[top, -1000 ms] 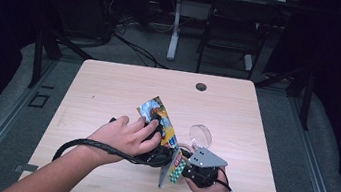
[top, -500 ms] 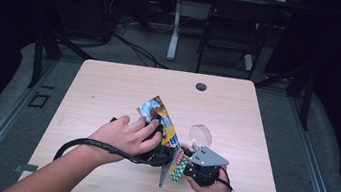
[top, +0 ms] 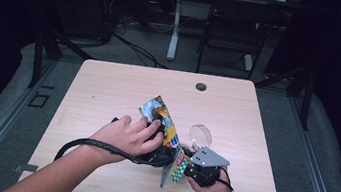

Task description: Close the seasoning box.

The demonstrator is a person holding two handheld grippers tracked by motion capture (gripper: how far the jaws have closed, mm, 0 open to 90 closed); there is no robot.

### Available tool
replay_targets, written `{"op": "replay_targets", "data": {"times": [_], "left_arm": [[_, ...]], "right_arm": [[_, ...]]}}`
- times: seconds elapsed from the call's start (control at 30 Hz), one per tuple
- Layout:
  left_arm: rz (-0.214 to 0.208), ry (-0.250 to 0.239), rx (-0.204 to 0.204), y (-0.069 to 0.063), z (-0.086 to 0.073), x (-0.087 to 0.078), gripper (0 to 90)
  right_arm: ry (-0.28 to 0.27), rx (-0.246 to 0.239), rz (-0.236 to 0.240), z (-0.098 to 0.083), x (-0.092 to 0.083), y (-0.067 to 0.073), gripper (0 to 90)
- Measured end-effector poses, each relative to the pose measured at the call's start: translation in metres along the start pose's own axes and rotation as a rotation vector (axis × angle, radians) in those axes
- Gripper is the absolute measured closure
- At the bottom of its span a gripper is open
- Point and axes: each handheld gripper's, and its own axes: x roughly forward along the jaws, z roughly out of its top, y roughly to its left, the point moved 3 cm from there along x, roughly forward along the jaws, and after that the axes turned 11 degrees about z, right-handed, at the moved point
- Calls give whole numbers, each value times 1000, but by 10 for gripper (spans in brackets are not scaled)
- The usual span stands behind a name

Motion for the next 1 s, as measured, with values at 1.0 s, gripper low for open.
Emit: {"op": "replay_targets", "data": {"times": [1.0], "left_arm": [[11,-6,0,1,2,0,790]], "right_arm": [[-2,3,-1,-1,-2,-1,705]]}}
